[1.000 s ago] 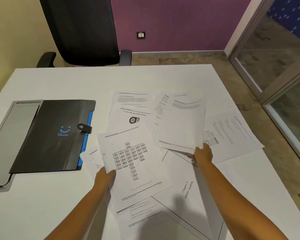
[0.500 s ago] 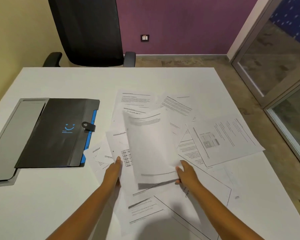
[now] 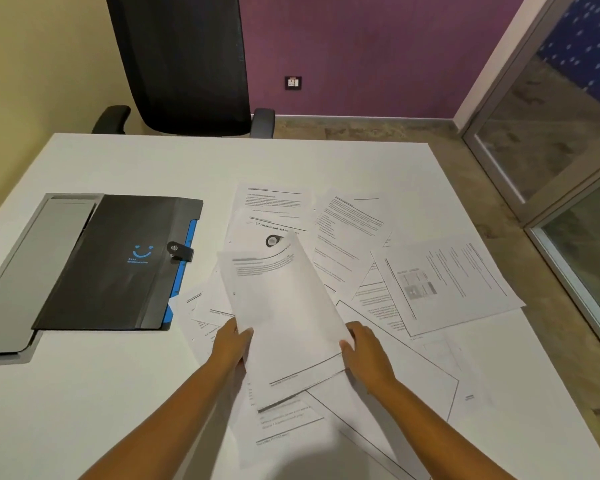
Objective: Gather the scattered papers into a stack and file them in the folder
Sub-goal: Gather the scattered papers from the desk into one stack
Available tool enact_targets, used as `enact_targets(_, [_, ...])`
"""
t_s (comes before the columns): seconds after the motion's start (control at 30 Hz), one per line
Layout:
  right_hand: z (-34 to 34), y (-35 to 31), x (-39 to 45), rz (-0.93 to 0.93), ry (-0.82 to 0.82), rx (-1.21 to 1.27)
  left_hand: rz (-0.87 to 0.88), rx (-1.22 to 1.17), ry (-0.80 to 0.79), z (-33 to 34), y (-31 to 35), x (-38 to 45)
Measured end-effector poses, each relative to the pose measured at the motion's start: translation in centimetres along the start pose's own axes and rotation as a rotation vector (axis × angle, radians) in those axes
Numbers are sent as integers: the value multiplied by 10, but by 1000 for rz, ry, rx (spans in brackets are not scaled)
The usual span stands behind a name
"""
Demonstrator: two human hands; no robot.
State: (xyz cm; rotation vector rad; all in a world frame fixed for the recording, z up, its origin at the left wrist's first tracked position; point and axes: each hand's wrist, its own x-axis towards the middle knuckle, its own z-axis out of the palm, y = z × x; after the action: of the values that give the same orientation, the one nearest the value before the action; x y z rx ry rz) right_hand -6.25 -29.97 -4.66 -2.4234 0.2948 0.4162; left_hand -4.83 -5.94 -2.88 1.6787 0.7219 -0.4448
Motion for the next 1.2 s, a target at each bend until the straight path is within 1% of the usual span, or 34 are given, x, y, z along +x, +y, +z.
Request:
enact_targets(0.03, [-3, -1, 2, -1, 30, 48, 27, 14, 7, -1, 2, -2])
enact_targets(0.13, [-17, -14, 9, 35, 73, 321, 109, 1, -26, -4, 12, -8])
enact_targets(0.27, [-36, -39, 19, 59, -30, 537, 258, -9, -93, -10, 28, -18])
enact_targets(0.37, [-51, -56, 22, -11, -1, 686, 347, -63, -106, -15, 46, -20])
enact_targets(0.47, [-67, -66, 23, -100, 41, 856, 414, -88, -81, -19, 62, -18])
enact_targets(0.57, [-73, -65, 25, -104, 68, 864, 449, -44, -41, -19, 71, -19])
enact_targets(0.63, [-69, -58, 27, -30, 49, 839, 465, 37, -77, -15, 72, -20])
enact_targets(0.7, [-64, -50, 27, 21, -7, 756, 478, 149, -120, -7, 70, -20])
enact_targets(0.77, [-60, -48, 26, -8, -7, 676, 456, 182, -109, 0, 70, -18])
enact_targets(0.87, [-66, -52, 26, -72, 73, 612, 459, 211, -48, 5, 74, -9])
enact_targets(0.97, [-66, -50, 31, -72, 125, 645, 472, 210, -27, 7, 73, -2])
enact_targets(1.03, [-61, -51, 30, 20, 143, 642, 456, 197, -19, 10, 69, -1])
enact_targets(1.07, [-58, -51, 31, 35, 150, 603, 443, 175, 0, 12, 70, -1])
enact_targets(1.13, [-58, -53, 35, -35, 158, 531, 424, 107, 66, 16, 75, 0])
enact_targets(1.2, [-63, -62, 38, -119, 172, 526, 431, 49, 141, 16, 81, 2])
